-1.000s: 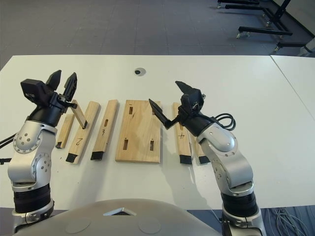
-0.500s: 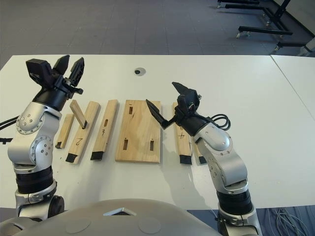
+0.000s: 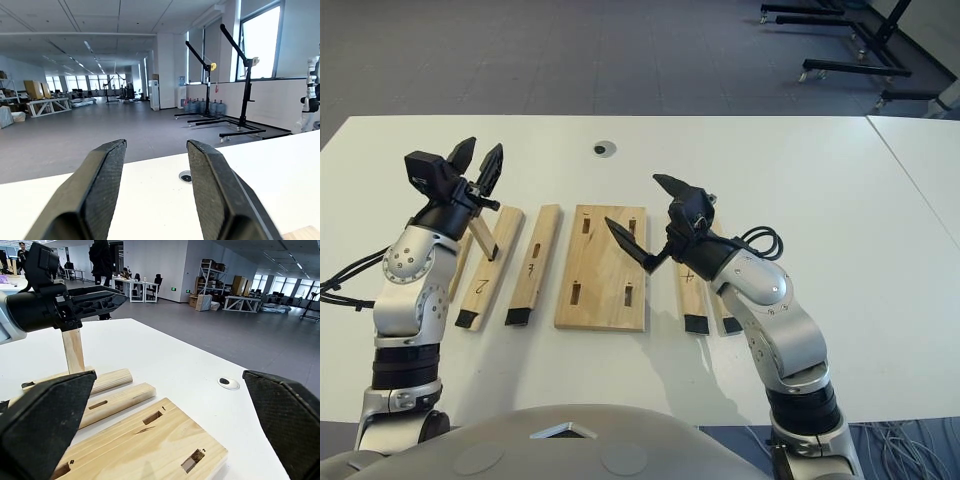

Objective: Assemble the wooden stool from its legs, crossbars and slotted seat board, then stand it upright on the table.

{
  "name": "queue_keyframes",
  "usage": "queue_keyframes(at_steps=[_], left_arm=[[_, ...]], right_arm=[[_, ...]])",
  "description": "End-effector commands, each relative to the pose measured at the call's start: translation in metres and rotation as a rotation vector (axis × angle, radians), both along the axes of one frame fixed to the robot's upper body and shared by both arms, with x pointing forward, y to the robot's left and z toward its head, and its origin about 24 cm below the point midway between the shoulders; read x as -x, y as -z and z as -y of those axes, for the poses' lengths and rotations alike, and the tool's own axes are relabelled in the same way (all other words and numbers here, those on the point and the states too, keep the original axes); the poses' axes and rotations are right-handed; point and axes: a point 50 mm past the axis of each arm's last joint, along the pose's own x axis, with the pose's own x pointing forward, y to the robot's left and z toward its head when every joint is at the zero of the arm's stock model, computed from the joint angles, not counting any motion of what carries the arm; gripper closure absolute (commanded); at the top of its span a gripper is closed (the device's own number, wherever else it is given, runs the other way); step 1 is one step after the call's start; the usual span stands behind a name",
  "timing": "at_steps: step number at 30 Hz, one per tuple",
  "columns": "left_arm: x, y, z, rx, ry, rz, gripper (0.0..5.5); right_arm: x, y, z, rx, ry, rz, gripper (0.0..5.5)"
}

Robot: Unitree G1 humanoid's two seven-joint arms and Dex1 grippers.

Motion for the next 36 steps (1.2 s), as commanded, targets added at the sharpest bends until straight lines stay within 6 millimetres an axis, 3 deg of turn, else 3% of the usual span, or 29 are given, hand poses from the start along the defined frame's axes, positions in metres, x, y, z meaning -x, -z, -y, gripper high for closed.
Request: queue_keyframes(at_steps=[1, 5, 12, 22, 24, 28, 36], left_arm=[[0.007, -0.004, -0.001, 0.038, -0.023, -0.059, 3.3], [0.011, -0.049, 0.005, 0.049, -0.011, 0.082, 3.3], [0.028, -0.069, -0.02, 0.014, -0.18, 0.157, 3.3], [0.058, -0.008, -0.089, -0.223, -0.451, -0.115, 3.3], [0.06, 0.008, -0.086, -0.232, -0.407, -0.201, 3.3], [0.078, 0.048, -0.061, -0.206, -0.224, -0.447, 3.3], [0.09, 0.055, -0.044, -0.186, -0.118, -0.526, 3.3]], right_arm=[[0.002, -0.001, 0.003, -0.02, 0.025, -0.003, 0.1], [0.006, 0.002, 0.005, -0.036, 0.055, -0.011, 0.1], [0.012, 0.006, 0.001, -0.063, 0.066, -0.031, 0.1], [0.018, 0.007, 0.001, -0.073, 0.089, -0.044, 0.1], [0.018, 0.007, 0.001, -0.073, 0.085, -0.045, 0.1], [0.016, 0.006, 0.0, -0.068, 0.077, -0.044, 0.1], [0.018, 0.005, 0.001, -0.06, 0.077, -0.049, 0.1]])
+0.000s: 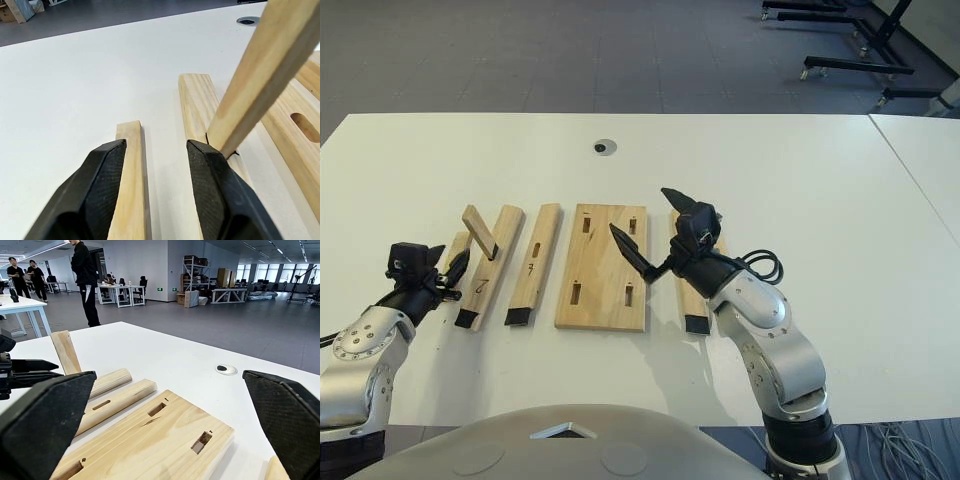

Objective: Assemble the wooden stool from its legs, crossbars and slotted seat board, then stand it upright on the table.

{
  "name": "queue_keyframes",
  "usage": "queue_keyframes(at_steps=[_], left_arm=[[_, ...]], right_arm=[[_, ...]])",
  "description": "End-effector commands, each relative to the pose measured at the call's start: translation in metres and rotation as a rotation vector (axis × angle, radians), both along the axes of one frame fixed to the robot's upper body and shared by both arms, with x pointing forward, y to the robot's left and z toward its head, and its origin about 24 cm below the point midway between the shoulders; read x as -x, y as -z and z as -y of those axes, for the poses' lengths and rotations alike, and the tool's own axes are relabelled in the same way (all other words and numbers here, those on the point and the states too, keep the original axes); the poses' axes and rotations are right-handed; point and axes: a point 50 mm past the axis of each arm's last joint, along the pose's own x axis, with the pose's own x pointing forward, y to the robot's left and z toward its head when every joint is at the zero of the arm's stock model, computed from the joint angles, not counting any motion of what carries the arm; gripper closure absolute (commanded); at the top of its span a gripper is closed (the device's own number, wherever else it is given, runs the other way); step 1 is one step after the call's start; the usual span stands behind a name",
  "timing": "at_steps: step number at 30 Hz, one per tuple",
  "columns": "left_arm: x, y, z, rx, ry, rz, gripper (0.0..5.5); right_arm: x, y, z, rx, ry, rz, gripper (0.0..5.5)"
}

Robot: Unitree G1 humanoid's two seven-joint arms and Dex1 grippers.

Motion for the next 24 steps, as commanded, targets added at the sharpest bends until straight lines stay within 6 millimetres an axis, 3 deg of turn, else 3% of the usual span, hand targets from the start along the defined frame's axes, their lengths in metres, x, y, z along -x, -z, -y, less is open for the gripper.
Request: queue_keyframes(at_steps=[1, 5, 20, 24], left_arm=[[0.003, 0.001, 0.014, 0.043, 0.068, -0.029, 3.3], [0.01, 0.0, 0.022, 0.087, 0.098, -0.051, 3.3], [0.02, 0.01, 0.028, 0.04, 0.091, -0.157, 1.09], [0.021, 0.012, 0.027, 0.037, 0.088, -0.169, 1.09]], right_arm=[[0.001, -0.004, 0.0, 0.01, -0.001, 0.013, 0.1], [0.001, -0.004, 0.0, 0.011, -0.002, 0.011, 0.1], [0.003, -0.004, -0.001, 0.009, 0.002, 0.008, 0.1], [0.004, -0.003, -0.001, 0.01, 0.012, 0.003, 0.1]])
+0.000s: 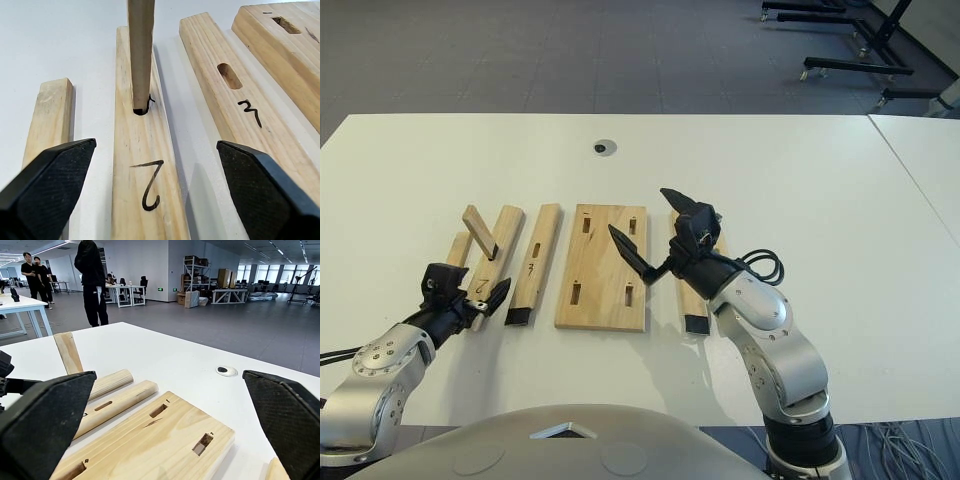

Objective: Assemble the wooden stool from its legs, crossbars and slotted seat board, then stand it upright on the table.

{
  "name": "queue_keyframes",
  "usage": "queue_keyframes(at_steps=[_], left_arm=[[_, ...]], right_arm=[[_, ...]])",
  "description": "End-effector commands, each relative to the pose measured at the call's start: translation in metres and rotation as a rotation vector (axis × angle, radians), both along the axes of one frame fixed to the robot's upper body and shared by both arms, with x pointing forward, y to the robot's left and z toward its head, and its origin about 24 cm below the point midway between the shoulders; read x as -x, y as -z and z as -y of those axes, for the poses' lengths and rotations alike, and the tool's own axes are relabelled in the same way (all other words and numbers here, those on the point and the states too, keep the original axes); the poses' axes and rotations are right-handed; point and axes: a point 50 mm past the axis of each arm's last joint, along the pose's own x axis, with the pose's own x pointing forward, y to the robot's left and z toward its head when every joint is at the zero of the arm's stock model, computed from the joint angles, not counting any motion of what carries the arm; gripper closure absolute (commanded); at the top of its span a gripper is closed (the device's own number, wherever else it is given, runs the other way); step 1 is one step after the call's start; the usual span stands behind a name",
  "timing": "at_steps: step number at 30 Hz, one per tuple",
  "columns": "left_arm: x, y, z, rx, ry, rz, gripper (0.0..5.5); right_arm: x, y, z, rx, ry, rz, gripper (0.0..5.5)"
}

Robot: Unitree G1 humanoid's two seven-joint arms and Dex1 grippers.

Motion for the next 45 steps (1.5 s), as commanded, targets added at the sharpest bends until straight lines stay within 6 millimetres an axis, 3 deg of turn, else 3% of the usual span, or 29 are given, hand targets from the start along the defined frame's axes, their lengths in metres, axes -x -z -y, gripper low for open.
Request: queue_keyframes(at_steps=[1, 17, 24, 31, 36, 41, 45], left_arm=[[0.002, 0.003, -0.002, -0.016, -0.002, -0.031, 1.09], [0.009, 0.018, -0.004, -0.039, -0.002, -0.16, 3.4], [0.007, 0.016, -0.003, -0.021, -0.01, -0.121, 3.46], [-0.013, 0.004, -0.001, 0.015, -0.049, 0.072, 3.46], [-0.05, -0.028, 0.005, 0.083, 0.002, 0.276, 3.46], [-0.079, -0.07, 0.018, 0.326, 0.128, 0.43, 3.46], [-0.081, -0.088, 0.046, 0.805, 0.398, 0.336, 3.46]], right_arm=[[0.001, 0.001, 0.001, 0.01, 0.015, -0.007, 0.1], [-0.002, 0.001, 0.003, 0.024, 0.044, 0.0, 0.1], [-0.002, 0.001, 0.003, 0.026, 0.046, 0.002, 0.1], [-0.007, 0.001, 0.005, 0.03, 0.052, 0.008, 0.1], [-0.013, -0.002, 0.01, 0.02, 0.074, 0.03, 0.1], [-0.025, -0.02, 0.029, -0.089, 0.099, 0.073, 0.1], [-0.03, -0.049, 0.054, -0.461, -0.047, 0.079, 0.1]])
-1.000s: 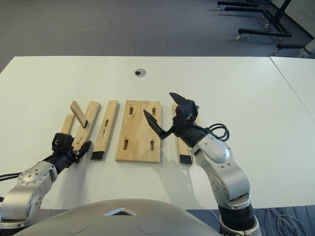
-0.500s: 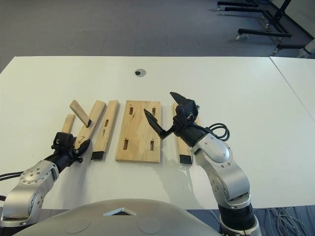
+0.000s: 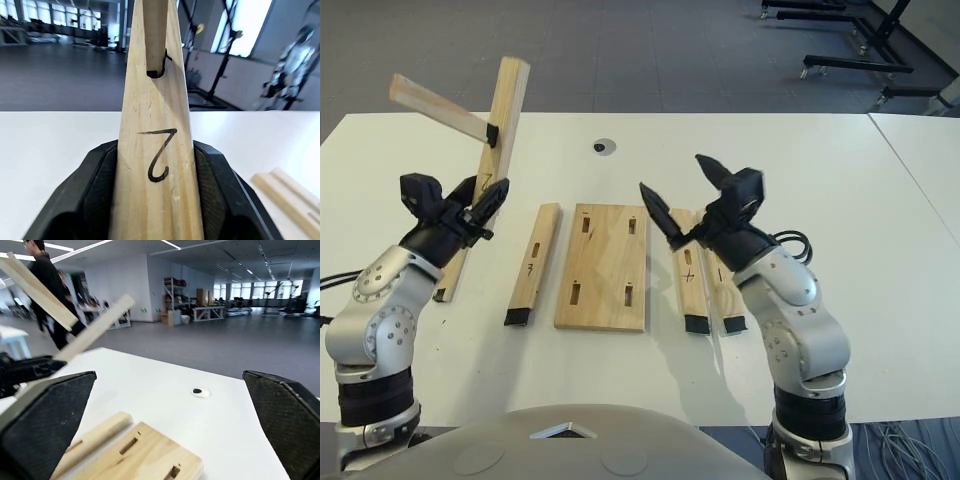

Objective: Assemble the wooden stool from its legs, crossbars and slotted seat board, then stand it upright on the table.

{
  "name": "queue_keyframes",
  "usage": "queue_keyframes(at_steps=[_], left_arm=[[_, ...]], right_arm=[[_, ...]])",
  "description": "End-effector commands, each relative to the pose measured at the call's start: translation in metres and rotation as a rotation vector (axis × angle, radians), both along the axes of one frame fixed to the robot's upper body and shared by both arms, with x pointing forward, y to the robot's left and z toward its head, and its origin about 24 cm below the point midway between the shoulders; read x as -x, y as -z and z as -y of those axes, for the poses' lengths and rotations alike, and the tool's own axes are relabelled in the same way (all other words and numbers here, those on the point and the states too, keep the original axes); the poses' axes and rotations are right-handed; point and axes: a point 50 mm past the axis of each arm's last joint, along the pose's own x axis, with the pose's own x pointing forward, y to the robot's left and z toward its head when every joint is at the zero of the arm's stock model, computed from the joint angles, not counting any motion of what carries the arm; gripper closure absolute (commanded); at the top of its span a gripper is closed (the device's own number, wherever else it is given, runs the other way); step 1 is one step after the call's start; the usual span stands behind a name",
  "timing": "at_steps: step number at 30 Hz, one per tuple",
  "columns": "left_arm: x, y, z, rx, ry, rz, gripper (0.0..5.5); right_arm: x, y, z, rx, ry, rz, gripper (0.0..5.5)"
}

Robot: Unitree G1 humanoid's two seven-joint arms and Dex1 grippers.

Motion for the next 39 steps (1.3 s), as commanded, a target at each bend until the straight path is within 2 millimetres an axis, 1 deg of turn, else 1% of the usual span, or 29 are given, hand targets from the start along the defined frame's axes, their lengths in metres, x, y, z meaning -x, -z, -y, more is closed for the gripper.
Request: queue_keyframes(at_steps=[1, 3, 6, 8, 10, 17, 21, 26, 30, 35, 39], left_arm=[[0.006, -0.016, 0.026, 0.32, 0.373, -0.041, 3.46], [0.015, -0.02, 0.034, 0.397, 0.532, -0.064, 3.46], [0.02, -0.021, 0.043, 0.422, 0.664, -0.096, 3.46], [0.024, -0.023, 0.047, 0.45, 0.752, -0.103, 3.46], [0.027, -0.024, 0.05, 0.457, 0.81, -0.107, 3.46], [0.036, -0.018, 0.06, 0.483, 0.879, -0.128, 3.46], [0.039, -0.016, 0.064, 0.496, 0.899, -0.14, 3.46], [0.039, -0.014, 0.065, 0.522, 0.914, -0.15, 3.46], [0.039, -0.012, 0.065, 0.521, 0.92, -0.163, 3.46], [0.039, -0.006, 0.065, 0.52, 0.918, -0.18, 3.46], [0.037, 0.0, 0.061, 0.524, 0.906, -0.184, 3.46]], right_arm=[[-0.006, -0.03, 0.02, -0.307, -0.167, 0.048, 0.1], [-0.006, -0.043, 0.019, -0.386, -0.274, 0.076, 0.1], [-0.011, -0.049, 0.013, -0.447, -0.396, 0.069, 0.1], [-0.016, -0.05, 0.011, -0.494, -0.431, 0.057, 0.1], [-0.022, -0.048, 0.01, -0.555, -0.425, 0.018, 0.1], [-0.024, -0.047, -0.011, -0.782, -0.569, -0.101, 0.1], [-0.024, -0.042, -0.027, -0.757, -0.605, -0.15, 0.1], [-0.024, -0.035, -0.037, -0.718, -0.633, -0.182, 0.1], [-0.023, -0.033, -0.044, -0.774, -0.678, -0.225, 0.1], [-0.021, -0.029, -0.049, -0.791, -0.705, -0.274, 0.86], [-0.022, -0.028, -0.052, -0.784, -0.708, -0.293, 1.63]])
